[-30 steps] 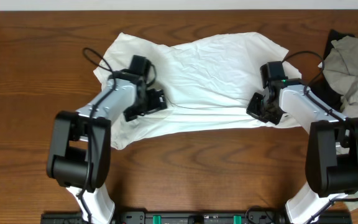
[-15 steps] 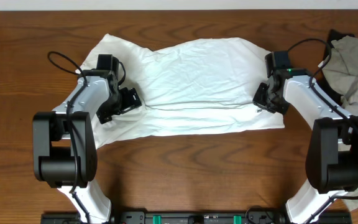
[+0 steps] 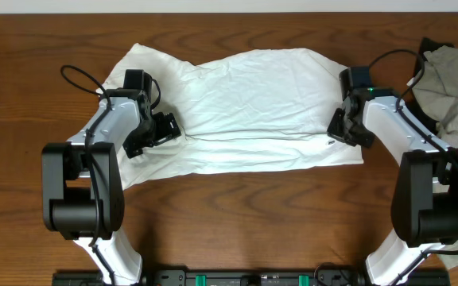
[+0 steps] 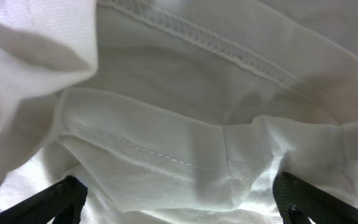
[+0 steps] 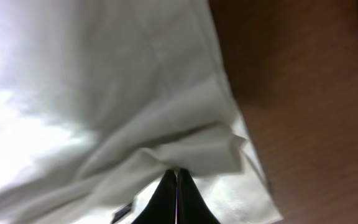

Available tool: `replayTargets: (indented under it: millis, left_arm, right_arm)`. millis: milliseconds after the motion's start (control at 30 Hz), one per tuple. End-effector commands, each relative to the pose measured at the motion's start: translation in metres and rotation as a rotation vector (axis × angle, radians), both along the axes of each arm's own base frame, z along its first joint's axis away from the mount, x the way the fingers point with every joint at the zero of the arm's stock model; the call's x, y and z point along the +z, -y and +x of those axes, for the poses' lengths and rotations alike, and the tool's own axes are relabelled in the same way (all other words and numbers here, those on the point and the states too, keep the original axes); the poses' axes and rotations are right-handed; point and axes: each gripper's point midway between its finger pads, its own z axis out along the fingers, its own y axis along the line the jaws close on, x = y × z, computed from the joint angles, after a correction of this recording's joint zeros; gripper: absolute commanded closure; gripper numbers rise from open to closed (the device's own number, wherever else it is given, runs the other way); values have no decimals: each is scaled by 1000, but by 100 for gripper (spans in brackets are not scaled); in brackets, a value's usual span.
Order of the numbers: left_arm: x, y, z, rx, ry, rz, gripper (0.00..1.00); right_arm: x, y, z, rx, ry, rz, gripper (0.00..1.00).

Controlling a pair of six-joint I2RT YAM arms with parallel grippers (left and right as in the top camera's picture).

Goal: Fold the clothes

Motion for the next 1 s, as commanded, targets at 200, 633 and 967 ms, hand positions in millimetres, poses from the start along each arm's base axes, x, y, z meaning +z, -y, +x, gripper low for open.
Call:
replayTargets:
  millis: [200,633,967]
  left_arm:
    - [46,-9,4,-42,99,35,2]
    - [81,37,-12,-125,162,-75,2]
    - [41,45,-24,-138,30,-67,2]
  right_arm:
    - [59,1,10,-14,111,-9,99]
    - [48,-84,-15,258,59,189,89]
    - [-1,-77,-49,124,-142,171,97]
